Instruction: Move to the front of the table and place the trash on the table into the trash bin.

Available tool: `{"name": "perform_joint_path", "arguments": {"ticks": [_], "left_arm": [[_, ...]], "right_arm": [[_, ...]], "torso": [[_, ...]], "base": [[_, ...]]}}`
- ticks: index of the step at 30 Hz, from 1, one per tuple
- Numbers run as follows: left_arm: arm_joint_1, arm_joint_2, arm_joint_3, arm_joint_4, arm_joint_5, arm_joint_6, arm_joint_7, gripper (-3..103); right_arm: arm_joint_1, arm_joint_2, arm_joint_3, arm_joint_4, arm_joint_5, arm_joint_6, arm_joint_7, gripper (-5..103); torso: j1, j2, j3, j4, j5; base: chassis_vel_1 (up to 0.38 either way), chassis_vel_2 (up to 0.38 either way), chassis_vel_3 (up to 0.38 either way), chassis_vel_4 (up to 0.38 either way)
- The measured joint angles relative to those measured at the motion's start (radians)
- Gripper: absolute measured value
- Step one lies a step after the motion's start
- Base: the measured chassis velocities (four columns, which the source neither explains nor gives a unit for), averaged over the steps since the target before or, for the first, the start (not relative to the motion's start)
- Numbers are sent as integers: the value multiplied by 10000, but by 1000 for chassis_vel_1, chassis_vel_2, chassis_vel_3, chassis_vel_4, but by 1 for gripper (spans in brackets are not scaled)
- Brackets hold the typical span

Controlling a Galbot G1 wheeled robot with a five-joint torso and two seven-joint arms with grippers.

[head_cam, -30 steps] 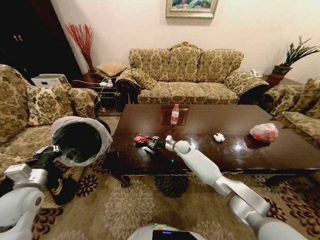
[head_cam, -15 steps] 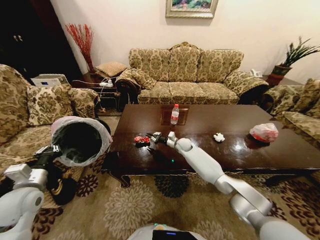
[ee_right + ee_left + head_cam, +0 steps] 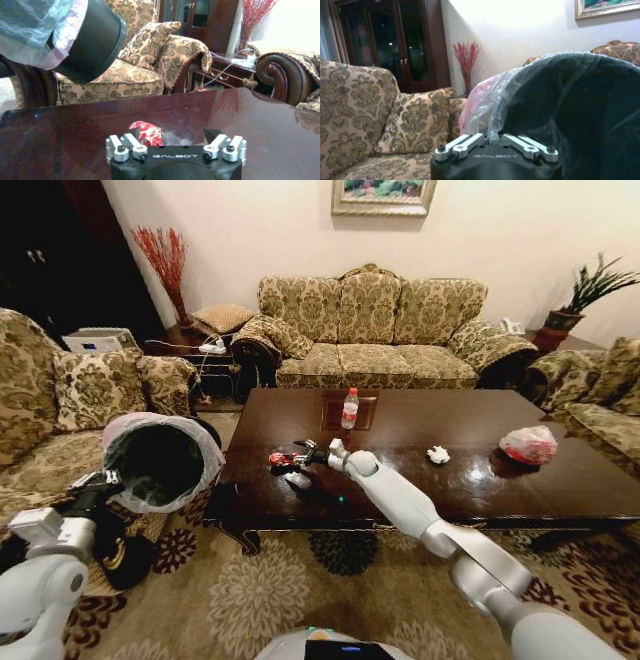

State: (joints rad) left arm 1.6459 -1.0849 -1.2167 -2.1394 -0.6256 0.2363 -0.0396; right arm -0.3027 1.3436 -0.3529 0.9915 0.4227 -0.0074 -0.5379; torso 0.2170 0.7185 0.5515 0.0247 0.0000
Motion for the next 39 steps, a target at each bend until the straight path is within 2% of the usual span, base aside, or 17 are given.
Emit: {"name": "perform_joint_path", "arguments": {"ticks": [1, 2, 5, 13, 21, 22, 24, 29, 32, 34, 35, 36, 37, 39], "left_arm": [[0, 0, 0, 0, 0, 0, 0, 0], [0, 0, 0, 0, 0, 0, 0, 0], [0, 0, 1, 0, 0, 0, 0, 0], [0, 0, 0, 0, 0, 0, 0, 0], [0, 0, 0, 0, 0, 0, 0, 0], [0, 0, 0, 0, 0, 0, 0, 0], [0, 0, 0, 0, 0, 0, 0, 0], [0, 0, 0, 0, 0, 0, -1, 0], [0, 0, 0, 0, 0, 0, 0, 0], [0, 0, 0, 0, 0, 0, 0, 0], [0, 0, 0, 0, 0, 0, -1, 0], [0, 0, 0, 0, 0, 0, -1, 0], [0, 0, 0, 0, 0, 0, -1, 0], [0, 0, 0, 0, 0, 0, 0, 0]], "right_arm": [[15, 30, -3, -36, -3, -12, 8, 85], [15, 30, -3, -36, -3, -12, 8, 85], [76, 105, -16, -145, -4, -122, -149, 99], [44, 337, 128, -480, -192, -271, -681, 100], [-112, 454, 173, -807, -774, -257, -768, 100], [-116, 476, 194, -861, -859, -253, -768, 103], [-113, 508, 233, -909, -918, -295, -730, 95], [-58, 525, 260, -1004, -977, -338, -720, 84], [-44, 515, 242, -1026, -982, -338, -767, 68], [-44, 507, 232, -1026, -983, -338, -776, 68], [-44, 494, 224, -1026, -981, -337, -807, 57], [-44, 484, 221, -1024, -976, -334, -837, 57], [-47, 473, 215, -1016, -967, -325, -852, 52], [-54, 459, 207, -1003, -951, -312, -854, 48]], "torso": [[0, 0, 0, 0, 0], [0, 0, 0, 0, 0], [0, 0, 0, 0, 0], [0, 0, 0, 1, 0], [0, 0, 0, 0, 1], [1, 0, 0, 0, 0], [0, 0, 0, 0, 0], [0, 0, 0, 0, 0], [0, 0, 0, 0, 0], [0, 0, 0, 0, 0], [0, 0, 0, 0, 1], [0, 0, 0, 0, 0], [0, 0, 0, 0, 0], [0, 0, 0, 0, 0]], "base": [[0, 0, 0, 0], [0, 0, 0, 0], [0, 0, 0, 0], [0, 0, 0, 0], [0, 0, 0, 0], [0, 0, 0, 0], [0, 0, 0, 0], [0, 0, 0, 0], [0, 0, 0, 0], [0, 0, 0, 0], [0, 0, 0, 0], [0, 0, 0, 0], [0, 0, 0, 0], [0, 0, 0, 0]]}}
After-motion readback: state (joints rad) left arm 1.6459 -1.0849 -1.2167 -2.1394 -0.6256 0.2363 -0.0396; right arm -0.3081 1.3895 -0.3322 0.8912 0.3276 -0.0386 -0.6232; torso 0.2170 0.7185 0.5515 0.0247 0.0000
